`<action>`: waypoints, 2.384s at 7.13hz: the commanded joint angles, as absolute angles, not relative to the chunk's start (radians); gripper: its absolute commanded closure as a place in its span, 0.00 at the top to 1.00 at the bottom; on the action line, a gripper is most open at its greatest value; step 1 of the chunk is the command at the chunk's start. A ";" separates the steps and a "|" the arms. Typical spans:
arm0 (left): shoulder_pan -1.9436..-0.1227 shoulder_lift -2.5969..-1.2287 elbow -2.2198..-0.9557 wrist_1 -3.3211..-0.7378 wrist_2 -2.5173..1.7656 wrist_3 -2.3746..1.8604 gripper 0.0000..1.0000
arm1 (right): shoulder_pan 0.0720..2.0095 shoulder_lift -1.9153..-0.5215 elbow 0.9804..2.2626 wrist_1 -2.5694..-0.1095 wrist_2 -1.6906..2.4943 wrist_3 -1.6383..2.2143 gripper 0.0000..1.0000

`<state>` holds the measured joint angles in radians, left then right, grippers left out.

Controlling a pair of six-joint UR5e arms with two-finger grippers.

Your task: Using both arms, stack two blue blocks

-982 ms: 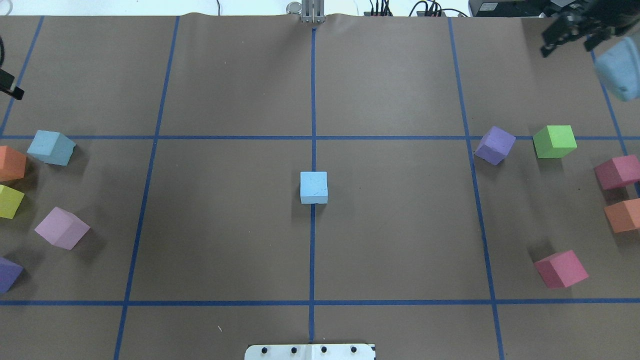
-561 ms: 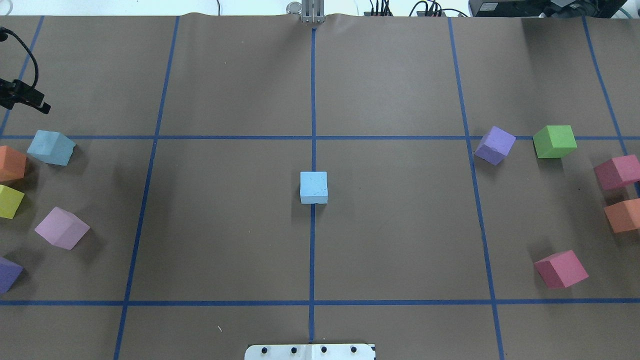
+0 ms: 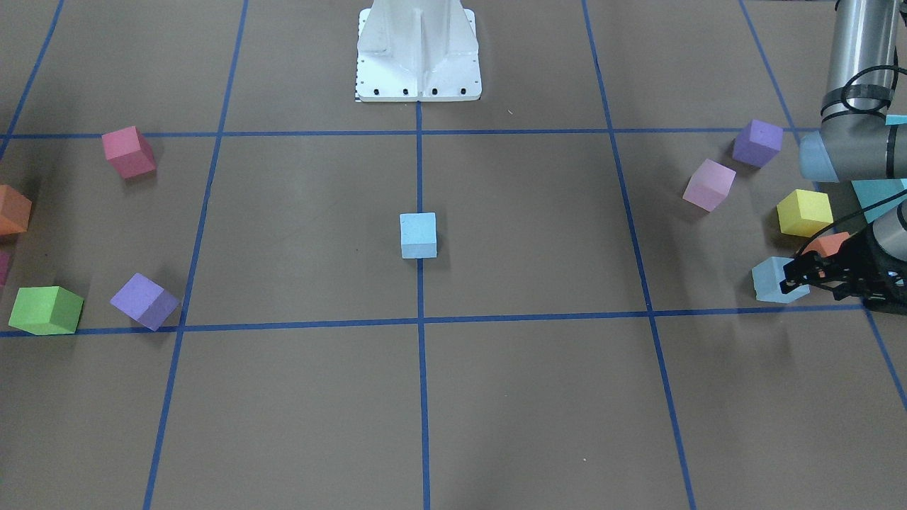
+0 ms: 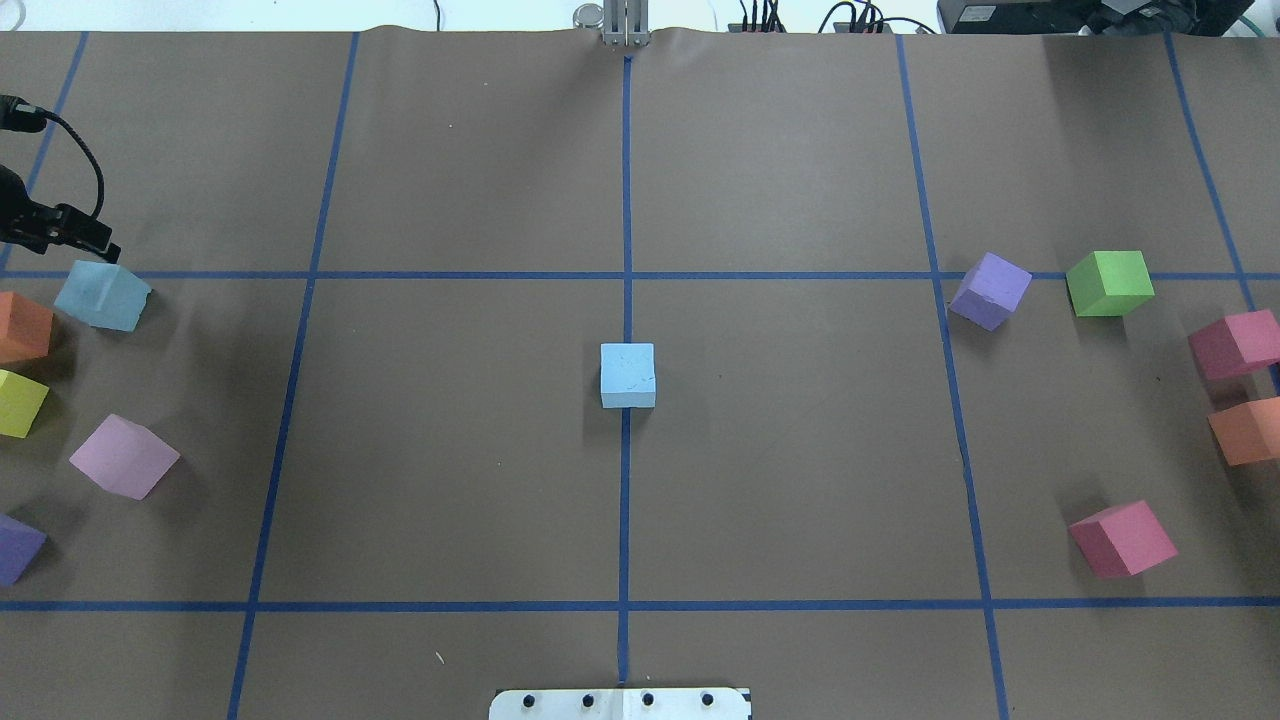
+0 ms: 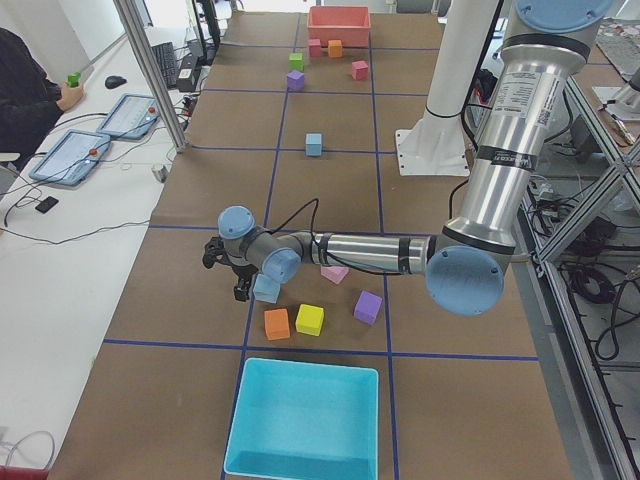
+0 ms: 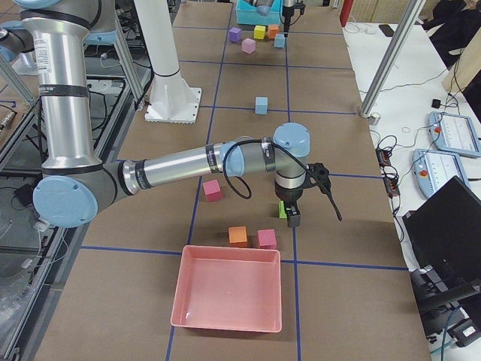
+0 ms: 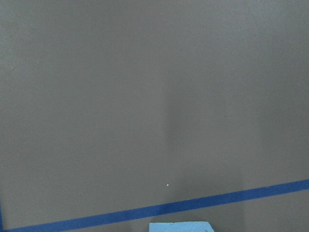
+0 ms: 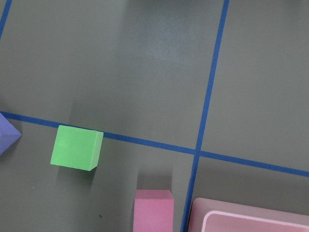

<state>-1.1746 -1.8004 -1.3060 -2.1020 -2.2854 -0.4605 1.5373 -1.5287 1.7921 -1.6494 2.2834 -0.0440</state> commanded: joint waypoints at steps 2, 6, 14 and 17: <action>-1.117 -1.792 -1.304 -2.158 -2.283 -0.530 0.98 | 1.569 -1.543 1.795 -1.651 2.284 -0.069 1.00; -1.088 -1.775 -1.301 -2.178 -2.227 -0.548 0.98 | 1.568 -1.542 1.796 -1.652 2.286 -0.069 1.00; -1.069 -1.766 -1.305 -2.177 -2.223 -0.545 0.51 | 1.568 -1.529 1.798 -1.655 2.284 -0.061 1.00; -1.069 -1.865 -1.380 -2.031 -2.339 -0.561 0.50 | 1.568 -1.528 1.798 -1.655 2.284 -0.060 1.00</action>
<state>-1.0692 -1.8043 -1.3417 -2.1236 -2.2810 -0.5506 1.5677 -1.5282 1.7978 -1.6552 2.2841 -0.0604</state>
